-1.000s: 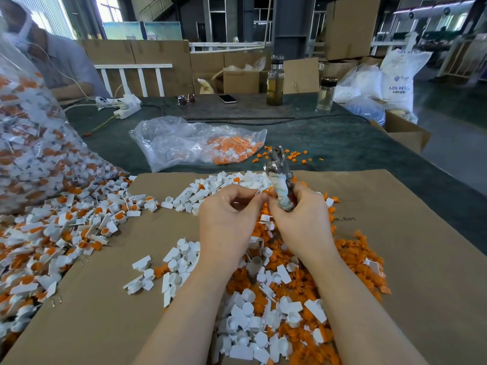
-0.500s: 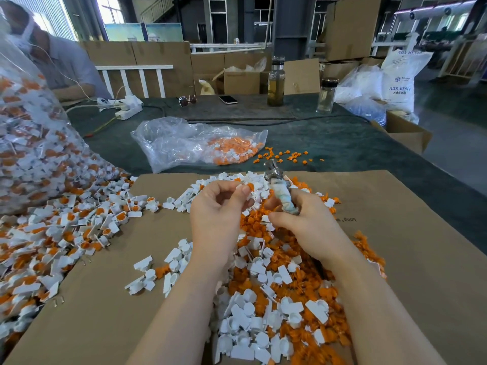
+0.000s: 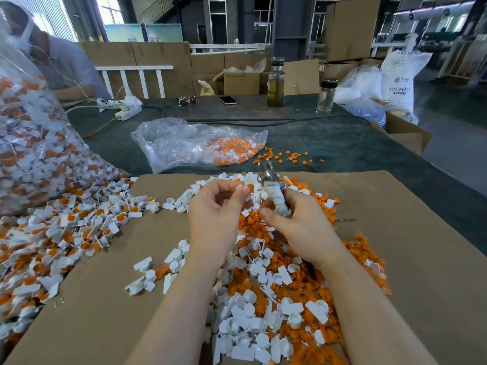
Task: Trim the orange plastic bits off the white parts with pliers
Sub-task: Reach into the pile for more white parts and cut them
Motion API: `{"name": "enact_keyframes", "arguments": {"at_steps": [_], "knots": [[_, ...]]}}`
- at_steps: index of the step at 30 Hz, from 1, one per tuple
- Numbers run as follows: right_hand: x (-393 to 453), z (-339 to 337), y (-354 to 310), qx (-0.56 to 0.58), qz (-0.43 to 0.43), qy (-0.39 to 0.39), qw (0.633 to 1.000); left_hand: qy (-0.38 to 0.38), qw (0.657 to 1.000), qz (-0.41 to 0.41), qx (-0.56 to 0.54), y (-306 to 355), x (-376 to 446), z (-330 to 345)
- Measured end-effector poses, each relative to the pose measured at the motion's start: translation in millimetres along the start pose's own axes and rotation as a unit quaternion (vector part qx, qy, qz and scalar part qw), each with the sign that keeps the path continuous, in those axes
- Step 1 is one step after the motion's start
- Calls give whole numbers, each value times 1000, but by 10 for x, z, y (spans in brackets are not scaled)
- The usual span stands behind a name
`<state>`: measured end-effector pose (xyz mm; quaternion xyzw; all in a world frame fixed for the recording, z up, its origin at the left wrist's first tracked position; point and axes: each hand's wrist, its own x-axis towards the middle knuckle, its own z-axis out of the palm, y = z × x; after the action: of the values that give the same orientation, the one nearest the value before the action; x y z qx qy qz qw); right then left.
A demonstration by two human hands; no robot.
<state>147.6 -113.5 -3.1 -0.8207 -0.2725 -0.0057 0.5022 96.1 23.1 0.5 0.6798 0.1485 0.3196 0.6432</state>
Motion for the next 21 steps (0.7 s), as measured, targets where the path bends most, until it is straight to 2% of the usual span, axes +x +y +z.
{"name": "enact_keyframes", "arguments": {"at_steps": [2,5,10,21], "knots": [[11,36,-3,13,-19,62,998,-7,999,-6,33,-15,-4,25],[22,52,-4,35,-40,102,993,-17,997,-6,81,-41,-10,62],[30,71,31,-16,-42,107,993,-18,993,-1,113,-61,-14,82],[34,69,33,-53,-53,119,990,-31,992,-1,122,-44,-24,77]]}}
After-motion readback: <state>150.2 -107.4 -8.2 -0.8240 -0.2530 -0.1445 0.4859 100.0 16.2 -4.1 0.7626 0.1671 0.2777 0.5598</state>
